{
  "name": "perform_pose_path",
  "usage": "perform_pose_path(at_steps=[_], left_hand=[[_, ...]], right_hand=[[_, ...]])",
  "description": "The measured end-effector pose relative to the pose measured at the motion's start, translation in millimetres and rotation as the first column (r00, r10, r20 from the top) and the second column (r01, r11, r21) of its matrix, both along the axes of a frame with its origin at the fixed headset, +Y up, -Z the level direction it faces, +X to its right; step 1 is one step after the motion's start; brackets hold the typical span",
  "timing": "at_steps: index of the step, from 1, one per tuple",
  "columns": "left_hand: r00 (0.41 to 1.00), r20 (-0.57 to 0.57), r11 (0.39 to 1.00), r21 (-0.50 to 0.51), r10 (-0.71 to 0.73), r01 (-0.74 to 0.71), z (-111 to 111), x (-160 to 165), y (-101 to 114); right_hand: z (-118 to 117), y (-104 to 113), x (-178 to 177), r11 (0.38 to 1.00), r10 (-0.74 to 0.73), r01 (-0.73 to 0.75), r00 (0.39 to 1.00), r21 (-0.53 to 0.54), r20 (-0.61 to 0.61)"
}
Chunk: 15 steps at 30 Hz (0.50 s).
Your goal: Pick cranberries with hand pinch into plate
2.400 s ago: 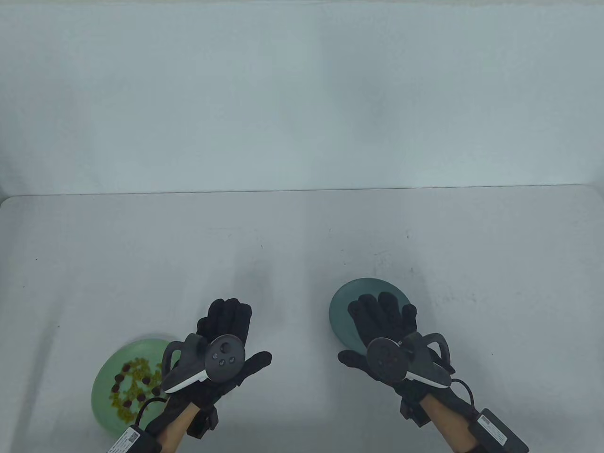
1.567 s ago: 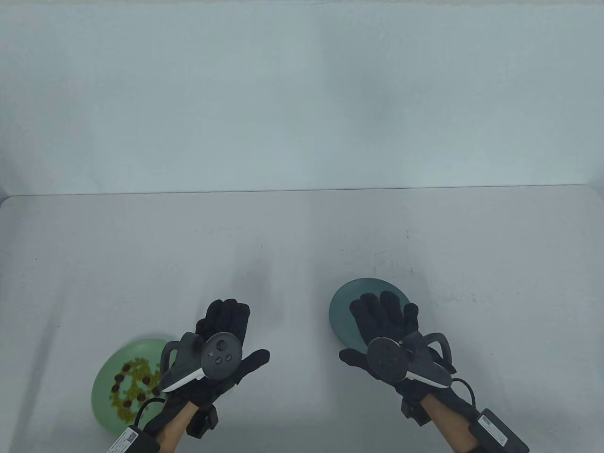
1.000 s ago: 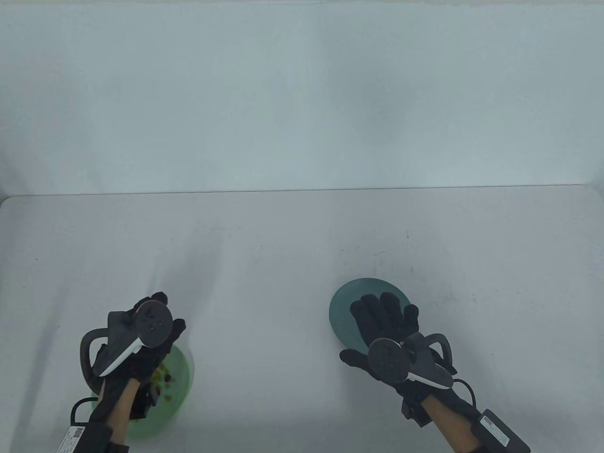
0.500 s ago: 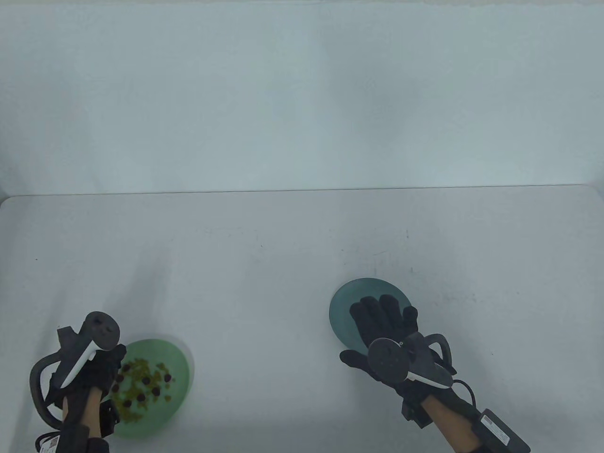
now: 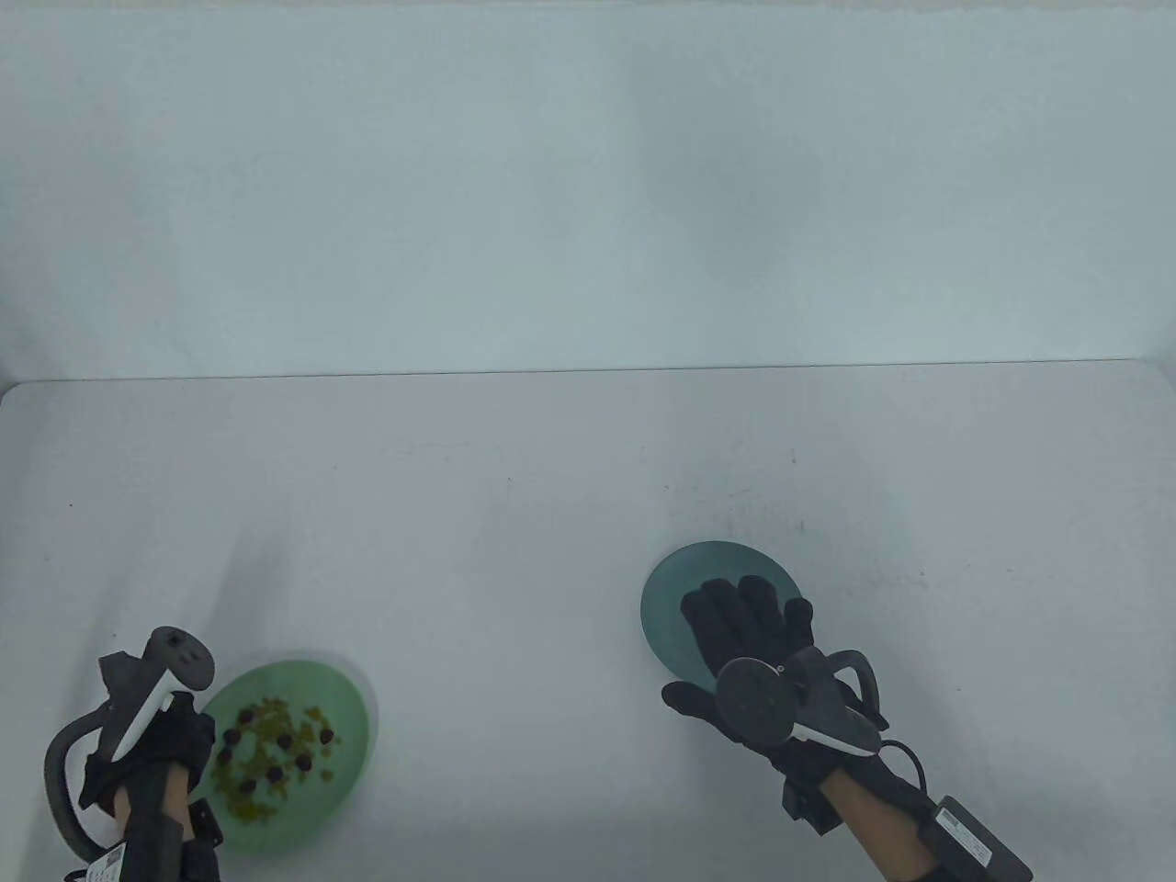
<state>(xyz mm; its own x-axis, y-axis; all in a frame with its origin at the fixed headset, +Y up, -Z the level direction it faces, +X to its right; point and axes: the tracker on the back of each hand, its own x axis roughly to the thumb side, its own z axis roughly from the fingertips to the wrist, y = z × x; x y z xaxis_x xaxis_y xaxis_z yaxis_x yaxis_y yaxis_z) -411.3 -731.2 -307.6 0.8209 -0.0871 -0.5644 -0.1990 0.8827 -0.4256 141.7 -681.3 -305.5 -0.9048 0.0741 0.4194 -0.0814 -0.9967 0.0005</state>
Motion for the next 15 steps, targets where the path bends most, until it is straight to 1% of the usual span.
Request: perform_pose_path(at_steps=[5,10,15], left_hand=[[0.999,-0.016,0.999,-0.027,0.029,-0.029,-0.3,-2.2,-7.2],[1.000,-0.015,0.999,-0.030,0.020,-0.020,-1.4,-1.4,-7.1],[0.998,-0.042,0.998,-0.013,0.054,-0.055,1.6,-2.8,-7.3]], right_hand=[[-0.5,-0.7,0.0,1.000,0.001,-0.001,1.000,-0.009,0.003],[-0.6,-0.5,0.1,1.000,0.001,-0.001,1.000,-0.013,0.006],[-0.7,-0.6,0.0,1.000,0.002,-0.002,1.000,-0.016,0.007]])
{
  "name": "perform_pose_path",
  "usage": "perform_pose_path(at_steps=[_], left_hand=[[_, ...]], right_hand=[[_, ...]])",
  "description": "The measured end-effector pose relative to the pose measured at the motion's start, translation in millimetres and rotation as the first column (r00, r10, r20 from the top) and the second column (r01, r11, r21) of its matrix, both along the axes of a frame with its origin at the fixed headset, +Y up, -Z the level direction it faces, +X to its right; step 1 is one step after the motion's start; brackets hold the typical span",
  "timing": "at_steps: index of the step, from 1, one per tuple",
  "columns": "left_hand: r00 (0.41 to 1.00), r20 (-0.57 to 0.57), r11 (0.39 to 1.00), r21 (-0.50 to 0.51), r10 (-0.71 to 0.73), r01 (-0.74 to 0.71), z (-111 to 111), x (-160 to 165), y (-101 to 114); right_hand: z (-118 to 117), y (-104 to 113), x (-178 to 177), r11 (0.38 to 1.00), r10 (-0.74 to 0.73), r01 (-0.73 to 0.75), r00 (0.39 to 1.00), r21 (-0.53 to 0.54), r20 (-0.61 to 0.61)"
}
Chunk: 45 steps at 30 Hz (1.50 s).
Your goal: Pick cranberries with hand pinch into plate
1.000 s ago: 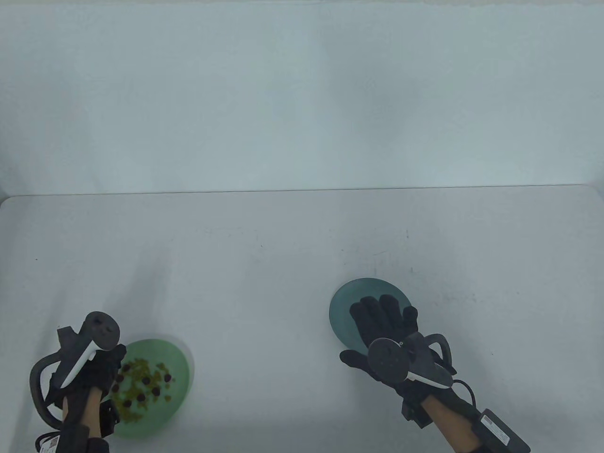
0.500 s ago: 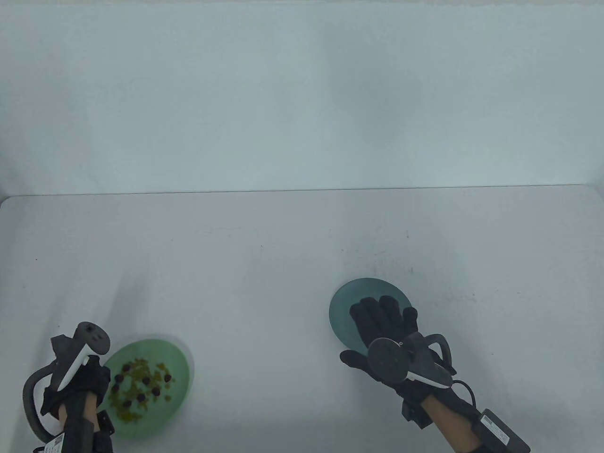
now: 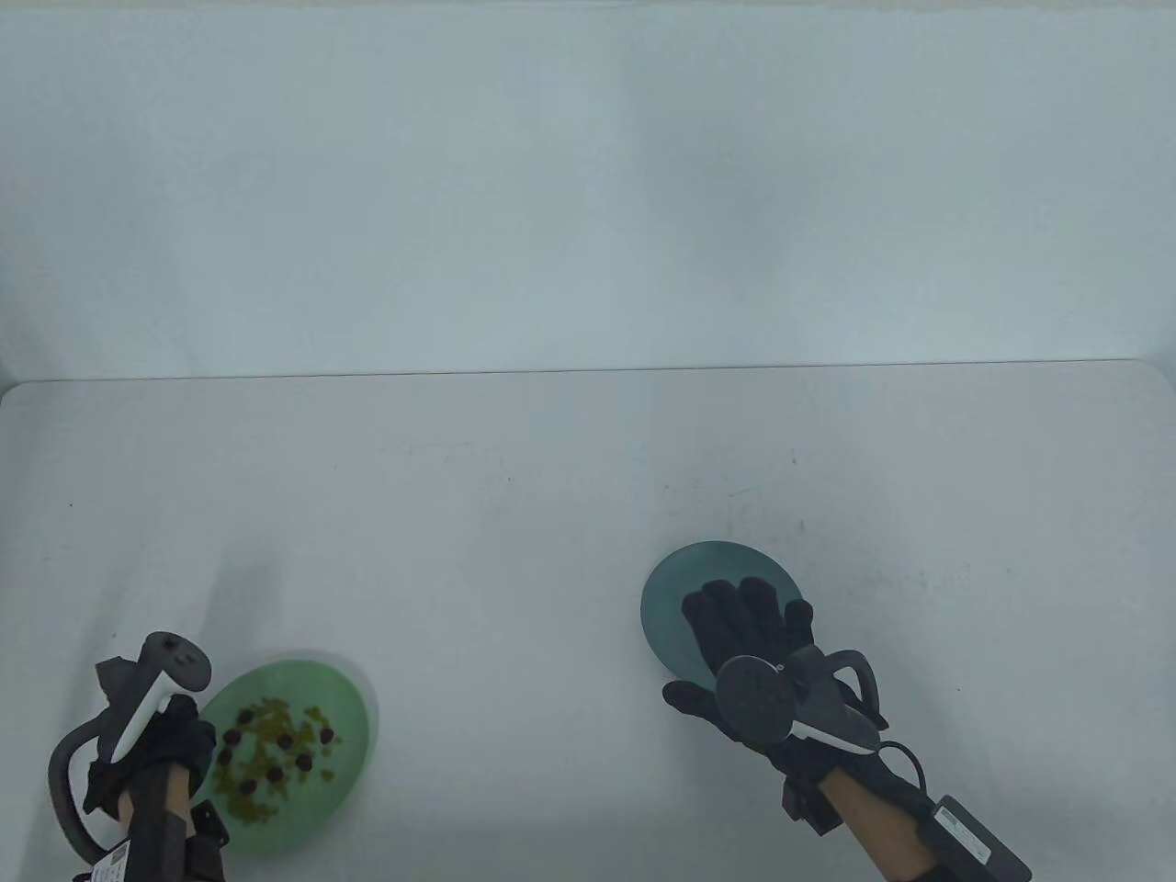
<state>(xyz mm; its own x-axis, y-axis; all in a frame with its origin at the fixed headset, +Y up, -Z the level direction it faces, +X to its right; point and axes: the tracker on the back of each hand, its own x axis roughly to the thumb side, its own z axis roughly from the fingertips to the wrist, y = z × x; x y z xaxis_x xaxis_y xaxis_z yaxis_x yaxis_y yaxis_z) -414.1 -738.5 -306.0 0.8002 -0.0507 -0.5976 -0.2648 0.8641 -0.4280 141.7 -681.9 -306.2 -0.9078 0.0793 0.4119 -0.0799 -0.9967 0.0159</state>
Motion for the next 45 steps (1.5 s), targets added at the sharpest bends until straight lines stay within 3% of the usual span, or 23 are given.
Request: perform_pose_path(at_steps=[6,12,16,26,36,45], left_hand=[[0.988,-0.058,0.989,0.036,0.145,-0.143,5.8,-8.9,1.7],[0.909,-0.124,0.911,0.164,0.399,-0.377,17.4,-24.7,0.1],[0.867,-0.125,0.869,0.196,0.482,-0.454,21.1,-29.1,-2.5],[0.848,-0.057,0.839,0.194,0.527,-0.508,15.2,-22.0,-0.4],[0.817,0.082,0.768,0.296,0.571,-0.567,4.6,-7.5,25.3],[0.778,0.237,0.688,0.367,0.582,-0.626,-11.6,30.9,49.0]], right_hand=[[-0.1,0.3,0.0,1.000,-0.001,0.001,1.000,0.007,0.000],[-0.4,0.0,-0.3,1.000,-0.001,0.001,1.000,0.006,0.000],[-0.2,-0.3,-0.3,1.000,0.002,-0.002,1.000,0.005,0.002],[-0.3,-0.5,0.1,1.000,0.002,-0.002,1.000,0.004,0.007],[-0.5,-0.8,0.5,1.000,0.003,-0.003,1.000,0.003,0.008],[-0.8,-0.9,1.1,1.000,0.004,-0.004,1.000,-0.001,0.012]])
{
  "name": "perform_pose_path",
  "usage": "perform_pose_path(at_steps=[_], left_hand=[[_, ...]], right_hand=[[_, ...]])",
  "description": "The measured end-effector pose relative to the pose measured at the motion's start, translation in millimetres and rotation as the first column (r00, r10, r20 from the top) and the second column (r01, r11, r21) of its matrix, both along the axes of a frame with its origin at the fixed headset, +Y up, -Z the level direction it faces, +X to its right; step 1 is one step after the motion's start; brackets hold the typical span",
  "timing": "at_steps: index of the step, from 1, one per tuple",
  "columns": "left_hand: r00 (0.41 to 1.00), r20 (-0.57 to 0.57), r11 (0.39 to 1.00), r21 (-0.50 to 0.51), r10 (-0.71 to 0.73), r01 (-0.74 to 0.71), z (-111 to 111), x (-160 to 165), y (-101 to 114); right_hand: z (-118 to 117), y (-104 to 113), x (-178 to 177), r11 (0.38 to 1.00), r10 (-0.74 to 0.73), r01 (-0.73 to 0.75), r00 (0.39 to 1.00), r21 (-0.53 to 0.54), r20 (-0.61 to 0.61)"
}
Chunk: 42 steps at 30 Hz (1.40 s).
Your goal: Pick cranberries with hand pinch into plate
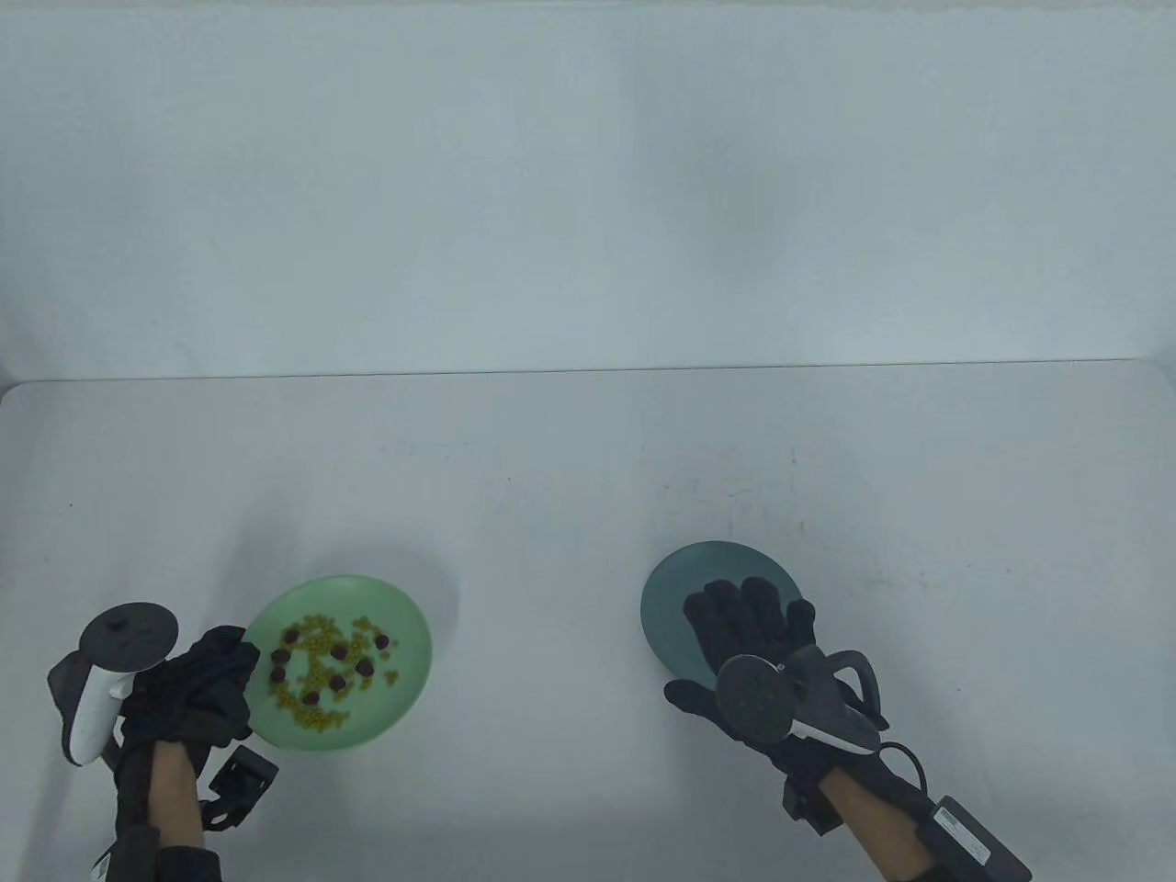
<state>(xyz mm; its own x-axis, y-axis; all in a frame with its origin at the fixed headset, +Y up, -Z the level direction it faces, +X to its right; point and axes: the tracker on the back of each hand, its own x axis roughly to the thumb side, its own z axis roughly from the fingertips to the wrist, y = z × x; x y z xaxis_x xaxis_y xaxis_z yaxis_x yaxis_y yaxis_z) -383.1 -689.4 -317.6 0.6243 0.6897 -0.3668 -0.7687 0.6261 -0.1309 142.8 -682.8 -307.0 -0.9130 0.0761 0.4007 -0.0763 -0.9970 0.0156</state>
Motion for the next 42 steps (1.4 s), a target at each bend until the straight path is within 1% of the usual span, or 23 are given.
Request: perform_pose_path(at_steps=[4,8,13,19,24,30,35,42], left_hand=[[0.999,0.034,0.998,0.060,0.025,-0.027,-7.0,20.4,10.3],[0.995,0.072,0.992,0.097,0.071,-0.078,-14.4,43.5,18.1],[0.986,0.080,0.979,0.129,0.149,-0.158,-22.0,70.4,21.0],[0.982,0.104,0.972,0.158,0.156,-0.172,-30.5,103.5,22.8],[0.974,0.111,0.962,0.166,0.198,-0.215,-36.2,126.7,16.1],[0.961,0.093,0.948,0.164,0.262,-0.274,-39.9,145.0,0.2],[0.955,0.086,0.943,0.153,0.285,-0.295,-39.7,151.0,-10.7],[0.953,0.092,0.944,0.135,0.289,-0.300,-39.6,153.3,-17.1]], right_hand=[[-0.1,-0.1,0.0,1.000,0.000,0.000,1.000,-0.002,0.000],[-0.5,-0.3,0.3,1.000,0.000,0.000,1.000,-0.006,0.003],[-1.0,-0.7,1.0,1.000,-0.003,0.003,1.000,-0.012,0.007],[-1.3,-1.1,1.3,1.000,-0.004,0.004,1.000,-0.016,0.008],[-1.6,-1.4,1.3,1.000,-0.003,0.003,1.000,-0.017,0.006],[-1.7,-1.5,1.3,1.000,-0.001,0.001,1.000,-0.020,0.007],[-1.4,-1.6,1.2,1.000,0.009,-0.009,1.000,-0.025,0.010],[-1.6,-2.4,1.1,0.999,0.023,-0.022,1.000,-0.031,0.020]])
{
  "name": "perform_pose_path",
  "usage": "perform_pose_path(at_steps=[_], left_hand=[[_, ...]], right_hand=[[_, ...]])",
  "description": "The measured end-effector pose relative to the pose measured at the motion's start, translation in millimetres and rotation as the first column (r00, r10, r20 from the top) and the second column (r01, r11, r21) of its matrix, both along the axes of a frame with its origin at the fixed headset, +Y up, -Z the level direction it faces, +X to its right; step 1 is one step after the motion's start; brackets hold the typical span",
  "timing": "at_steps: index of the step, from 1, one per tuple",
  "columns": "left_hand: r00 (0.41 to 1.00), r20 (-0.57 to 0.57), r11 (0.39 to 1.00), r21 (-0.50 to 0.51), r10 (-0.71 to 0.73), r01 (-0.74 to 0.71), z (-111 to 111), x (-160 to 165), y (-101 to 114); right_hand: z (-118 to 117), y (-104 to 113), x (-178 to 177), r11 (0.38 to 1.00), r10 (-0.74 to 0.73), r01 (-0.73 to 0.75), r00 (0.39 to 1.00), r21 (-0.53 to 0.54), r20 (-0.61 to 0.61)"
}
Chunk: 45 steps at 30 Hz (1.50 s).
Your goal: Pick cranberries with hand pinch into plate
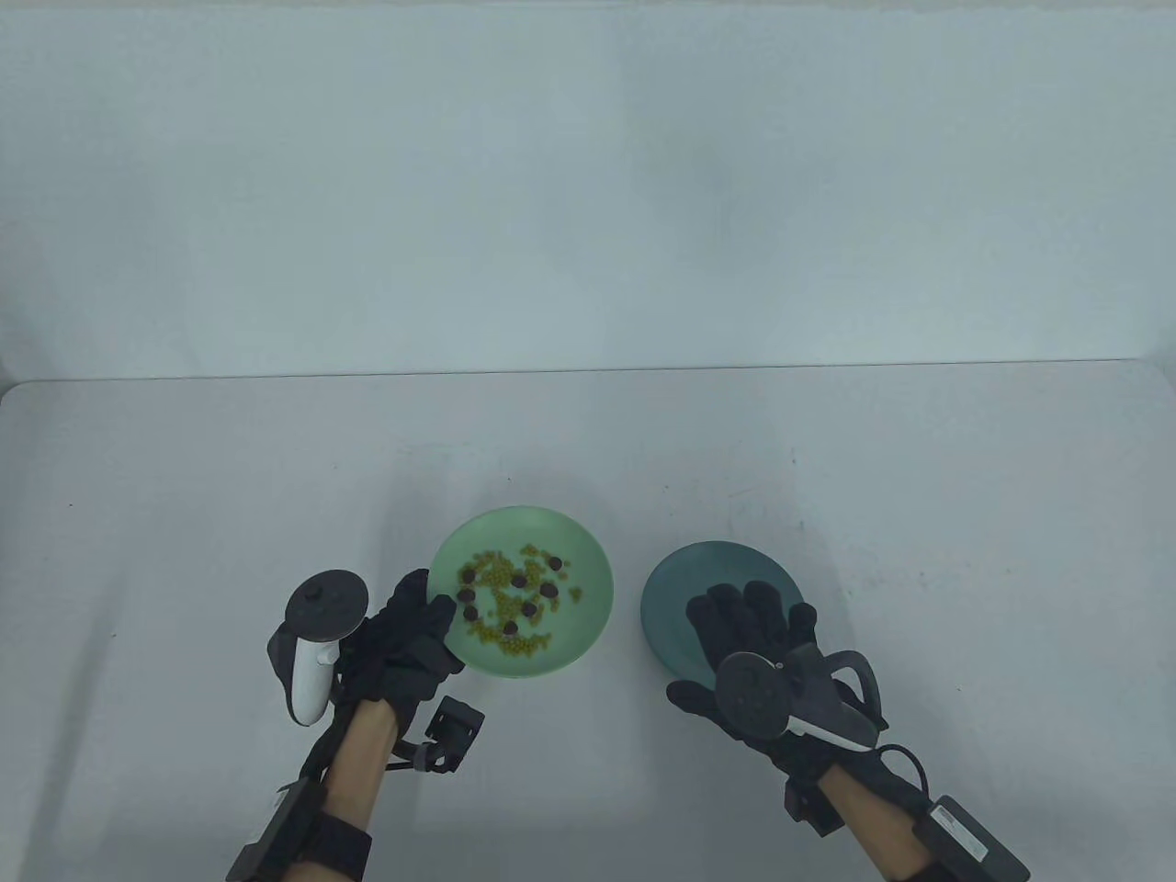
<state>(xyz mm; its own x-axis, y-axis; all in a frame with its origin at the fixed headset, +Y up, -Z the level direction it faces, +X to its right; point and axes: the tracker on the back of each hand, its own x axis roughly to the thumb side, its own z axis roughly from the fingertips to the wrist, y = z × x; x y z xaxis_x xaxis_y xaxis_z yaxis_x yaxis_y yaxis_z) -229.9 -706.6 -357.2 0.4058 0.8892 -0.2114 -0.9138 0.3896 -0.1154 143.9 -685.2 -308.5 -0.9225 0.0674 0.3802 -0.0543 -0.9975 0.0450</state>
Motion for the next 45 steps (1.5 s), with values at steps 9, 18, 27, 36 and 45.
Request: perform_pose_path(at_steps=[9,18,27,36,45], left_hand=[[1.000,0.011,1.000,-0.002,-0.002,0.002,2.1,2.6,0.6],[1.000,0.021,1.000,0.002,0.000,0.000,3.4,5.4,0.3],[1.000,0.020,1.000,0.003,0.017,-0.017,3.9,5.4,-0.4],[1.000,0.016,1.000,0.009,0.025,-0.025,4.2,4.2,0.3],[0.999,0.014,1.000,0.005,0.030,-0.030,4.5,3.2,0.6]], right_hand=[[-1.3,24.9,-6.2,0.998,-0.014,0.014,1.000,0.065,0.002],[-25.5,86.0,-49.5,0.989,0.036,-0.027,0.998,0.147,-0.056],[-63.7,107.0,-110.9,0.982,0.129,-0.118,0.990,0.147,-0.064],[-94.4,89.7,-149.4,0.965,0.251,-0.247,0.967,0.086,-0.041],[-106.8,73.5,-164.0,0.942,0.334,-0.332,0.942,0.053,-0.027]])
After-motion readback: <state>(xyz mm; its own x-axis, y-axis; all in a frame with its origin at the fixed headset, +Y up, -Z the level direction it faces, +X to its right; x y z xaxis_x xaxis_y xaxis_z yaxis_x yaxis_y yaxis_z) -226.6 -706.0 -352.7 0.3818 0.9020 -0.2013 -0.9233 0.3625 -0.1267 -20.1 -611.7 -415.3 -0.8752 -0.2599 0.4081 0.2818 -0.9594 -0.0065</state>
